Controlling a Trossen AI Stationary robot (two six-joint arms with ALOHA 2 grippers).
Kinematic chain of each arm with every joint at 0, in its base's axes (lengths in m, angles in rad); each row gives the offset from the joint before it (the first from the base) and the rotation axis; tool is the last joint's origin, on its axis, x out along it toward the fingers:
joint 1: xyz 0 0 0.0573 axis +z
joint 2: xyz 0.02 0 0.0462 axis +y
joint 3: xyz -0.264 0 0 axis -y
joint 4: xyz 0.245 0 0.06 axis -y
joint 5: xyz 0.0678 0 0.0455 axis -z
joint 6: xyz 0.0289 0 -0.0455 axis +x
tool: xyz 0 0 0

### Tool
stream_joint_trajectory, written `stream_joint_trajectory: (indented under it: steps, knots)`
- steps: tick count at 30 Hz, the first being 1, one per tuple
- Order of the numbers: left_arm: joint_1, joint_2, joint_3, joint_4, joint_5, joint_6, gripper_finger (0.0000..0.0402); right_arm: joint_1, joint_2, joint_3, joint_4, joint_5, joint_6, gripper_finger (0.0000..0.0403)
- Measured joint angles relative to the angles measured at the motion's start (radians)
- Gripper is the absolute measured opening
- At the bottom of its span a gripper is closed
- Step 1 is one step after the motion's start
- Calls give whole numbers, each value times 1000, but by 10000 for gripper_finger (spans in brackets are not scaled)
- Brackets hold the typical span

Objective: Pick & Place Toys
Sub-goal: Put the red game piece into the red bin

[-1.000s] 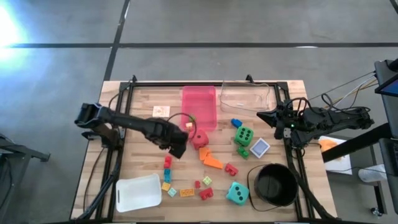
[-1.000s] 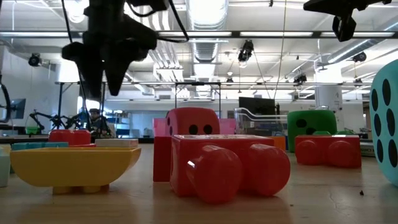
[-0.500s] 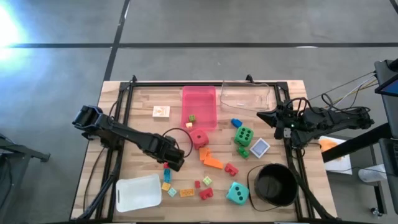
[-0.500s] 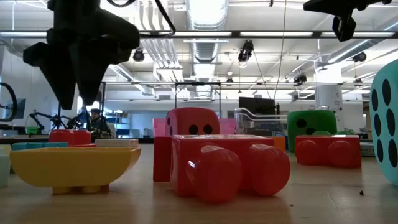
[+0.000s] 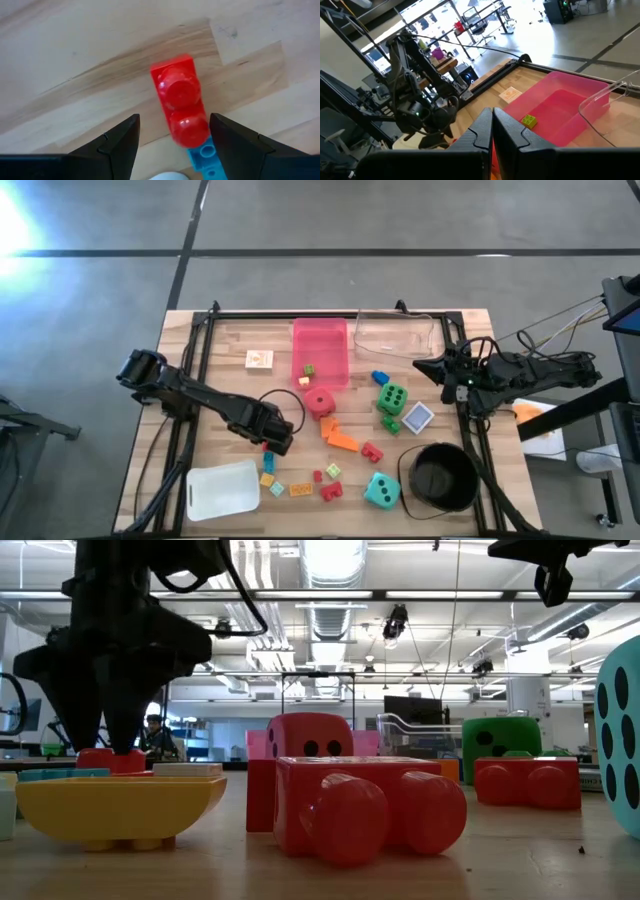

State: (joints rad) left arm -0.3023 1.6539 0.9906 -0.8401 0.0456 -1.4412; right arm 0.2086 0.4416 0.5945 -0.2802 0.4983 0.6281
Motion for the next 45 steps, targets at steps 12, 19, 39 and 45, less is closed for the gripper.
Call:
stream_joint_trajectory:
  steps: [12,19,39,45]
  knots:
    - [20,29,-60,160,-26,1,245,0,0,0,0,0,0,9]
    - [35,70,-60,158,-15,39,239,0,0,0,0,0,0,9]
    - [53,58,-60,163,7,135,133,0,0,0,0,0,0,9]
    - [73,-10,-27,118,-9,138,133,0,0,0,0,0,0,9]
